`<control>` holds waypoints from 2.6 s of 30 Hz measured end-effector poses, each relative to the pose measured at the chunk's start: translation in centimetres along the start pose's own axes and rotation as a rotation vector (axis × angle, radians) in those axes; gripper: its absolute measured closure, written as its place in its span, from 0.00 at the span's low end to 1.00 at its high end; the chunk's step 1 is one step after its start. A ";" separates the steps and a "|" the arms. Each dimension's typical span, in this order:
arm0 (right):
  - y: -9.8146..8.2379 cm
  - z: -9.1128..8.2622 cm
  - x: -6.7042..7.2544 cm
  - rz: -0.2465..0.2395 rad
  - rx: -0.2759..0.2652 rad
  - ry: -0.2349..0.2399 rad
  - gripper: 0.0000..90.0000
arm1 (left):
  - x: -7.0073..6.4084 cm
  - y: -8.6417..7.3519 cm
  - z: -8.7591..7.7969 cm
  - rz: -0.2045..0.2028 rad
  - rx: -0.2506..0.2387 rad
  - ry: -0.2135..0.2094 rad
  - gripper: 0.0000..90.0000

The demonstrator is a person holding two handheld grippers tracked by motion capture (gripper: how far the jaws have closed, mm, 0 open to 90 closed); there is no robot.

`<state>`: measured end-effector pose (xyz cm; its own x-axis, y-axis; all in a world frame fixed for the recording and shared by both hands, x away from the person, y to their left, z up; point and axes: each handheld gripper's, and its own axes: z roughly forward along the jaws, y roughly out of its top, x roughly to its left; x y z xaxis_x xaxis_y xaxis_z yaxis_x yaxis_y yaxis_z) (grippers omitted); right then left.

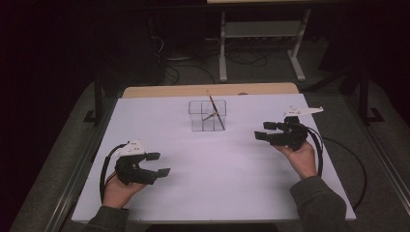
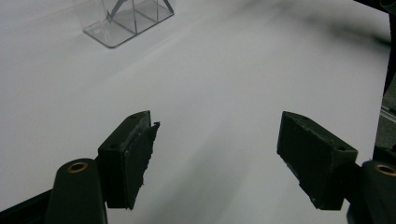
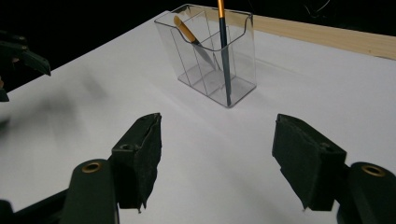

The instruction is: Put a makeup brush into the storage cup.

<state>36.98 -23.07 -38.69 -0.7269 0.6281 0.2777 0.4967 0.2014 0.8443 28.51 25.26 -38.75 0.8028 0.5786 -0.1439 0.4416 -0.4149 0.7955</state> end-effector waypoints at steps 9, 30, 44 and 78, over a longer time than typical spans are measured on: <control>-0.9 -0.8 0.2 0.006 -0.012 0.000 0.34 | 0.1 0.0 -0.2 -0.001 -0.005 0.007 0.29; -3.4 -2.2 1.2 0.021 -0.022 0.007 0.31 | 0.6 -0.3 -1.1 -0.010 -0.023 0.043 0.29; -4.8 -3.3 2.3 0.006 -0.029 -0.004 0.29 | 0.3 -0.2 -1.3 -0.003 -0.033 0.067 0.29; -7.5 -4.9 3.5 0.016 -0.072 -0.050 0.18 | -0.4 -1.0 -1.2 0.003 -0.021 0.058 0.26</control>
<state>28.35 -26.05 -41.78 -0.6939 0.6676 0.2699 0.4712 0.1376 0.8712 27.30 26.25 -38.80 0.7791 0.6174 -0.1081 0.4305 -0.4018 0.8082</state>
